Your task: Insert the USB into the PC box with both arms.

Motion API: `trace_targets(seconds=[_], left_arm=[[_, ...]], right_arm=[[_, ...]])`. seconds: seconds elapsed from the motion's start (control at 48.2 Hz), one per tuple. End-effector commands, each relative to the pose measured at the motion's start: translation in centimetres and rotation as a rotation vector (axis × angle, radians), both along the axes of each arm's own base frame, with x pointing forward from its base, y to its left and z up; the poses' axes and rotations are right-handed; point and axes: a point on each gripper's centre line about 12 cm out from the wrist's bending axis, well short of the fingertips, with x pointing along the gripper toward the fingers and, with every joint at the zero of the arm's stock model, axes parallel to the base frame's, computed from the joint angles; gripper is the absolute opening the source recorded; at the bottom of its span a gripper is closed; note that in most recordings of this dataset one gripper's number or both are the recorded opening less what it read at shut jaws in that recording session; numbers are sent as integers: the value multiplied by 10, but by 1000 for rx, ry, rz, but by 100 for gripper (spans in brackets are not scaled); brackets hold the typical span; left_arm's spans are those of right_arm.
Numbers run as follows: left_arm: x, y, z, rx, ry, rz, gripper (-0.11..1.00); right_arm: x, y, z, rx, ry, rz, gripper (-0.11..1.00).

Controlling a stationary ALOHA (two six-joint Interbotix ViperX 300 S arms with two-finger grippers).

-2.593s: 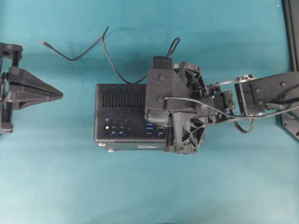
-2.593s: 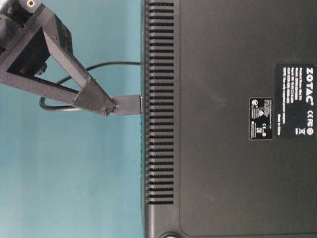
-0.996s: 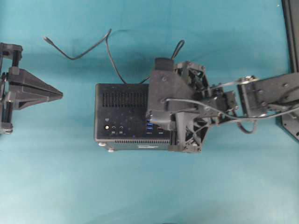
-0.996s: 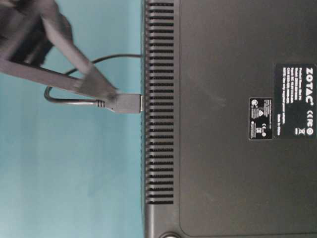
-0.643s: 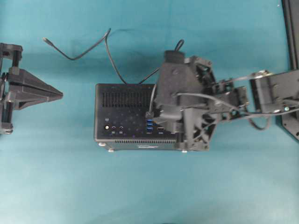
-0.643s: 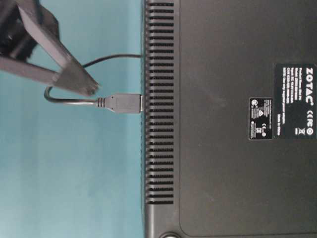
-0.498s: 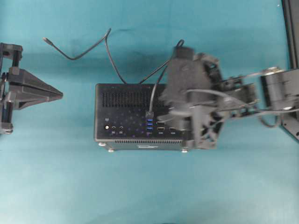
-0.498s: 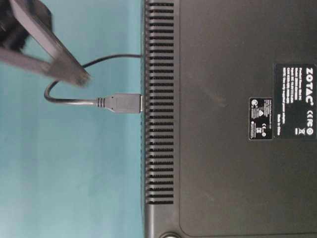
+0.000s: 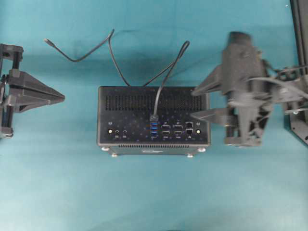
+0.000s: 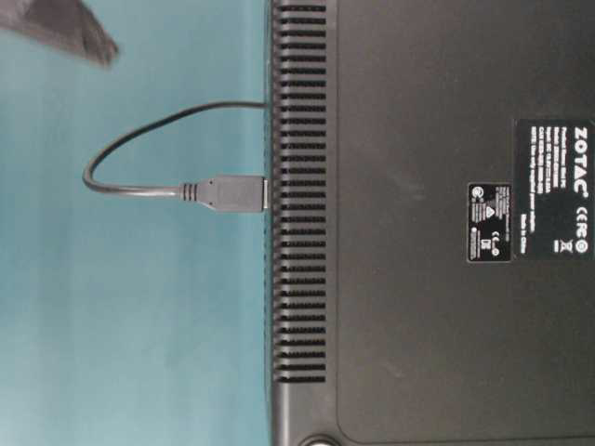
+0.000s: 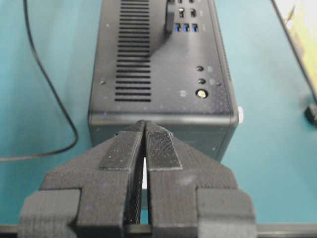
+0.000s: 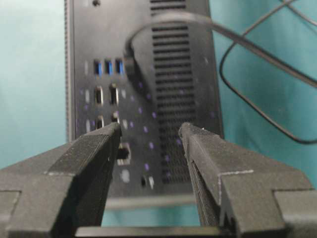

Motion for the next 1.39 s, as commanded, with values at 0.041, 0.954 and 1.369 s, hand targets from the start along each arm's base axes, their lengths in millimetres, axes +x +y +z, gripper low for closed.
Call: trace_targets(seconds=[0.041, 0.954, 1.369], left_arm=[[-3, -3, 16, 20, -58, -21, 0], [-23, -4, 22, 6, -187, -31, 0], [-40, -2, 14, -68, -193, -18, 0]], right_arm=[[-9, -1, 9, 12, -38, -2, 59], [-58, -12, 3, 30, -128, 6, 58], [-91, -17, 3, 62, -219, 15, 58]])
